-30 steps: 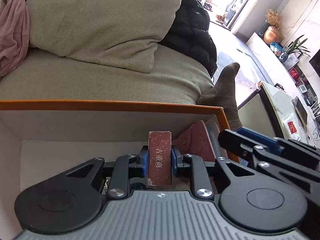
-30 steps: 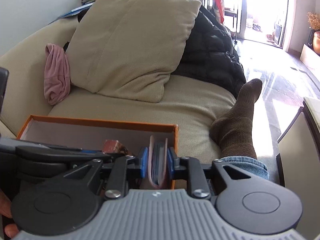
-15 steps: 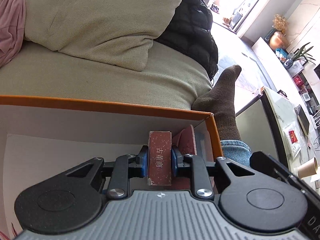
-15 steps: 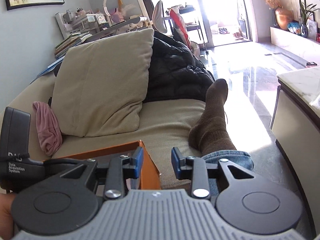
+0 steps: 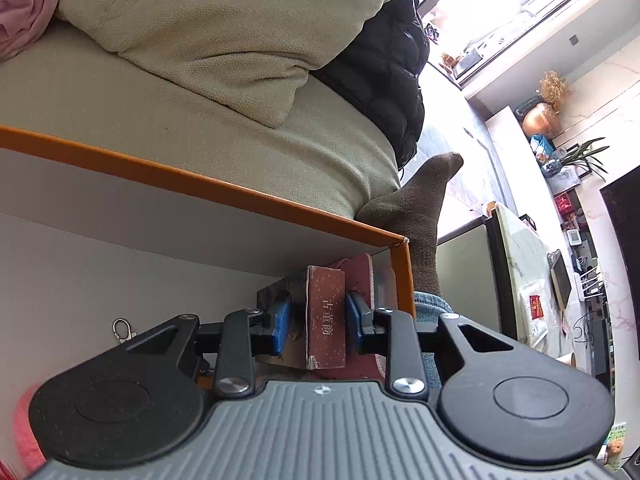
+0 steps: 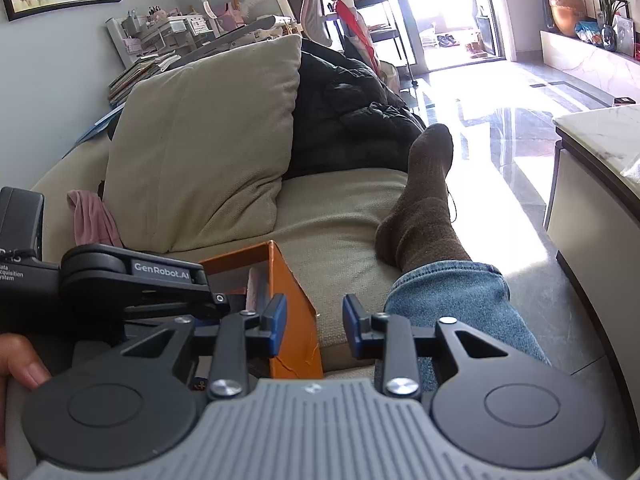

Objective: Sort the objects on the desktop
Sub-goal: 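Lower both tools into the orange box and open them to release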

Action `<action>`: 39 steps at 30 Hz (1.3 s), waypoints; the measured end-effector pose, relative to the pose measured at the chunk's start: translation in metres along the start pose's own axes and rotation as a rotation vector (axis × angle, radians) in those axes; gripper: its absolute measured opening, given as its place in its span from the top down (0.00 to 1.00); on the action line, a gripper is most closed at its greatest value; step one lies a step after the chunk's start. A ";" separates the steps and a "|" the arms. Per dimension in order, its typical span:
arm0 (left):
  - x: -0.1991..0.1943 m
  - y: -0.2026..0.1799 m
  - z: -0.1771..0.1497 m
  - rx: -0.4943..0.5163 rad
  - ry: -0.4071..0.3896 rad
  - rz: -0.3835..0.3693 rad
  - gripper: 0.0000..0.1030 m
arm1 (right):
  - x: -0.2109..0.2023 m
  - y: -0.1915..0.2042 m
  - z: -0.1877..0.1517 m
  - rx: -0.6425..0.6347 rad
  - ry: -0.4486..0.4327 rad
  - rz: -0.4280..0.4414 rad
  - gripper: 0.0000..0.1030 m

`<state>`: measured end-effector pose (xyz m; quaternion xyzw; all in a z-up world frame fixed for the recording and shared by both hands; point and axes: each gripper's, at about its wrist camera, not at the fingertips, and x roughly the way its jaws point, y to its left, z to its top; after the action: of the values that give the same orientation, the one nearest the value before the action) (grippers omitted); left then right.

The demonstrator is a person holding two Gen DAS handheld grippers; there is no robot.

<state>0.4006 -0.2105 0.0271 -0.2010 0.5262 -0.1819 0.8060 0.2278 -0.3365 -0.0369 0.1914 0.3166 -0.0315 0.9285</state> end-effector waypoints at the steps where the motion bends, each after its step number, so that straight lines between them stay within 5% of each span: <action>1: -0.001 -0.001 0.000 0.009 -0.005 -0.002 0.68 | 0.000 0.000 0.000 -0.001 -0.003 -0.001 0.67; 19: -0.020 -0.016 -0.007 0.113 -0.065 0.065 0.74 | -0.016 0.010 -0.005 -0.070 -0.005 0.017 0.67; 26: -0.087 -0.030 -0.031 0.245 -0.158 0.096 0.74 | -0.047 0.027 -0.020 -0.193 -0.049 0.050 0.68; 33: -0.178 -0.019 -0.087 0.408 -0.303 0.176 0.74 | -0.089 0.054 -0.057 -0.388 -0.163 0.200 0.68; 39: -0.227 0.023 -0.127 0.400 -0.258 0.259 0.74 | -0.100 0.079 -0.088 -0.435 0.003 0.325 0.67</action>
<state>0.1992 -0.0928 0.1452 0.0096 0.3940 -0.1505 0.9067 0.1113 -0.2364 -0.0141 0.0359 0.2823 0.1871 0.9402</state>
